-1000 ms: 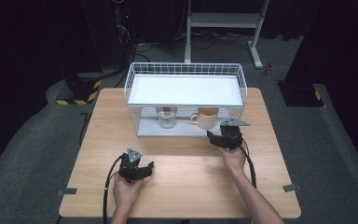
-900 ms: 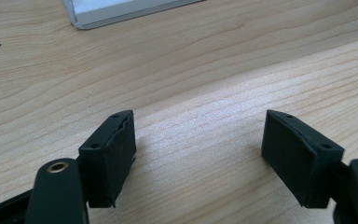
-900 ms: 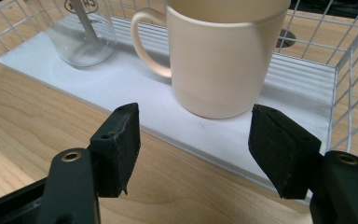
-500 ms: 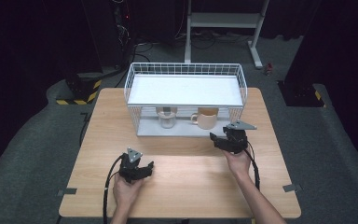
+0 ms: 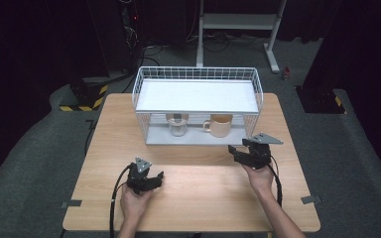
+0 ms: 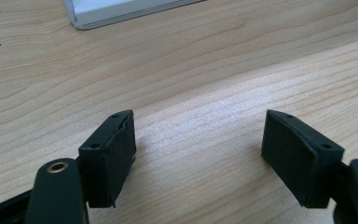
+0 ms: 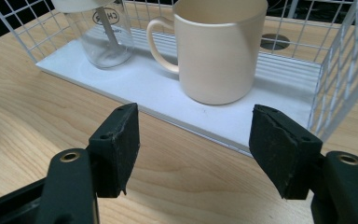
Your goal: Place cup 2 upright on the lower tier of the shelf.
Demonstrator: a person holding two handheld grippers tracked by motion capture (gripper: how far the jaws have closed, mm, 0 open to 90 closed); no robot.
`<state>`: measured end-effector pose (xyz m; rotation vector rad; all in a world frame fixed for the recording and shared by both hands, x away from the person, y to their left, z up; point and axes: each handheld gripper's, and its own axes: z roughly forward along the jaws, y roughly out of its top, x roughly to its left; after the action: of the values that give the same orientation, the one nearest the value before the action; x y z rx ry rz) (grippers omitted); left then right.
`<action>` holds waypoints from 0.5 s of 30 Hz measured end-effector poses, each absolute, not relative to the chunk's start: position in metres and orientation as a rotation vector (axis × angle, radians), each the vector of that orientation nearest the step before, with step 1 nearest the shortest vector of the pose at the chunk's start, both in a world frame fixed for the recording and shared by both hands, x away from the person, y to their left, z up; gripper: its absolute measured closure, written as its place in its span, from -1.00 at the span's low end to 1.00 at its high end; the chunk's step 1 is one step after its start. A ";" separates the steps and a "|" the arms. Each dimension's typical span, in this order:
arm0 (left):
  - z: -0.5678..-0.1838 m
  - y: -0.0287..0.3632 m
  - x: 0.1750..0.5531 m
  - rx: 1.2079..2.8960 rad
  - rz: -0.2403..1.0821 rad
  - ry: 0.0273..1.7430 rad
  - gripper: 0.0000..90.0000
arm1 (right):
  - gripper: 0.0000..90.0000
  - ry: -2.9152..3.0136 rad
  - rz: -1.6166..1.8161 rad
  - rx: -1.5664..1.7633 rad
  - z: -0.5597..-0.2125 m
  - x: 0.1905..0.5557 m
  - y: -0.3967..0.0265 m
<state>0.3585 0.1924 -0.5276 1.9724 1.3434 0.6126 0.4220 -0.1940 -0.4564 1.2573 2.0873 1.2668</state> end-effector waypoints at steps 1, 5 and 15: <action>-0.528 0.192 0.358 1.973 0.611 1.343 -0.41 | -0.26 2.087 1.269 1.249 -0.456 0.421 -0.196; -0.528 0.192 0.358 1.972 0.612 1.343 -0.41 | -0.25 2.080 1.274 1.246 -0.454 0.416 -0.201; -0.528 0.192 0.358 1.970 0.611 1.343 -0.41 | -0.25 2.060 1.289 1.257 -0.454 0.407 -0.211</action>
<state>0.3584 0.1921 -0.5278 1.9702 1.3430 0.6105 0.4071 -0.2112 -0.4540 1.2569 2.0603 1.2885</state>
